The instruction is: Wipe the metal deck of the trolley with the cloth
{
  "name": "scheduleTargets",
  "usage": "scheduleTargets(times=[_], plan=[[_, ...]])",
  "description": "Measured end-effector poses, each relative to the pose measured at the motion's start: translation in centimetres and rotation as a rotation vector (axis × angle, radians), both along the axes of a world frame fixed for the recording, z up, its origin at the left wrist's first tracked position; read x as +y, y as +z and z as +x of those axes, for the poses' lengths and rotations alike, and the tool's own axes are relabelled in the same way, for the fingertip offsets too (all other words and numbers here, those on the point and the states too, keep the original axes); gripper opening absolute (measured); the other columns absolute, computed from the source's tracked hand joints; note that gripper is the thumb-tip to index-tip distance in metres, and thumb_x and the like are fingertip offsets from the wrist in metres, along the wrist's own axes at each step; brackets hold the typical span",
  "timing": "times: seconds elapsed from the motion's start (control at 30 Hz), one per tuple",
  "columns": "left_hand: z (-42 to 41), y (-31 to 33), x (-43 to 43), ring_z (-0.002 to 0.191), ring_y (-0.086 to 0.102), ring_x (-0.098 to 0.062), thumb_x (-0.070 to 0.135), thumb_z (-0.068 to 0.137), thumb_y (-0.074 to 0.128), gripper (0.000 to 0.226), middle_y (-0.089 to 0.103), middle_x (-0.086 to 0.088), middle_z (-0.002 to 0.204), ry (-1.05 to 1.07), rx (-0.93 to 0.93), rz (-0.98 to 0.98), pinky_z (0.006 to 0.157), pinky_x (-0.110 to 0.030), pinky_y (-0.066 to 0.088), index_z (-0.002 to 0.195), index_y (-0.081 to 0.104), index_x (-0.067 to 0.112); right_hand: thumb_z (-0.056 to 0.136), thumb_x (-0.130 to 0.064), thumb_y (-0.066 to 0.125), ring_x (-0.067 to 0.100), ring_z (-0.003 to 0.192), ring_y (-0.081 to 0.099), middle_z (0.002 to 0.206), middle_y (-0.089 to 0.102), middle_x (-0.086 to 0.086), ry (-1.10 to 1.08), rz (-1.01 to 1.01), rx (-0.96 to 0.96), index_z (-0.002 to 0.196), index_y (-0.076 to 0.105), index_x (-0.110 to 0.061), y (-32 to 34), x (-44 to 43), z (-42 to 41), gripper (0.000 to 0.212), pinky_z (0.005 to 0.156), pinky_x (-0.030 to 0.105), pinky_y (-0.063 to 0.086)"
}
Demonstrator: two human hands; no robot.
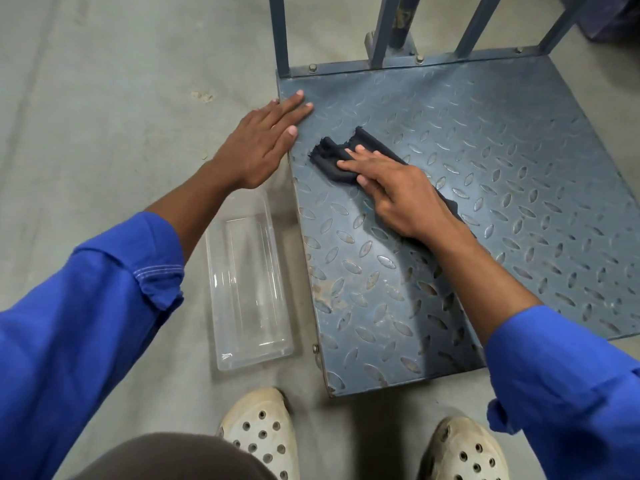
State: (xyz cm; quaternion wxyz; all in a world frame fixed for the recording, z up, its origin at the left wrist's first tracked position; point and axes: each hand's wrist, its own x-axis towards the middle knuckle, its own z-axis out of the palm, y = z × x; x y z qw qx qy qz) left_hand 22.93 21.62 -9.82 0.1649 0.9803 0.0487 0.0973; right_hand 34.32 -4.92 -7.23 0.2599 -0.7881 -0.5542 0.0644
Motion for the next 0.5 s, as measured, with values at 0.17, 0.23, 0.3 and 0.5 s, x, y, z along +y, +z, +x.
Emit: scheduleTargets(times=[0.17,0.23,0.3,0.5], plan=[[-0.3,0.2,-0.9,0.162,0.026,-0.016,0.035,0.118,0.019,0.053,0.02,0.005,0.178,0.001,-0.051,-0.035,0.129,-0.048,0.027,0.169,0.029,0.024,0.108,-0.014,0.053,0.013,0.15,0.041,0.154,0.056,0.004,-0.203,0.001,0.048,0.144,0.063,-0.023,0.5,2.7,1.9,0.039,0.123,0.015,0.018],[-0.2,0.1,-0.7,0.161,0.028,-0.016,0.034,0.118,0.019,0.052,0.022,0.006,0.178,-0.002,-0.07,-0.036,0.128,-0.048,0.029,0.169,0.03,0.024,0.107,-0.014,0.053,0.014,0.151,0.041,0.155,0.055,0.004,-0.211,-0.003,0.054,0.145,0.063,-0.024,0.6,4.3,2.4,0.04,0.127,0.021,0.019],[0.0,0.0,-0.2,0.159,0.032,-0.018,0.033,0.118,0.019,0.052,0.023,0.005,0.177,-0.005,-0.075,-0.013,0.126,-0.05,0.032,0.168,0.032,0.024,0.107,-0.013,0.053,0.017,0.152,0.04,0.156,0.053,0.002,-0.127,-0.025,0.035,0.147,0.061,-0.022,0.5,5.8,1.9,0.042,0.129,0.028,0.021],[-0.2,0.2,0.1,0.165,0.016,-0.029,0.034,0.117,0.015,0.055,0.021,0.003,0.178,0.009,-0.051,0.157,0.132,-0.052,0.015,0.17,0.026,0.024,0.108,-0.017,0.055,0.017,0.15,0.043,0.154,0.056,0.0,0.496,-0.052,-0.037,0.143,0.064,-0.017,-0.2,3.0,-3.9,0.037,0.128,0.037,0.031]])
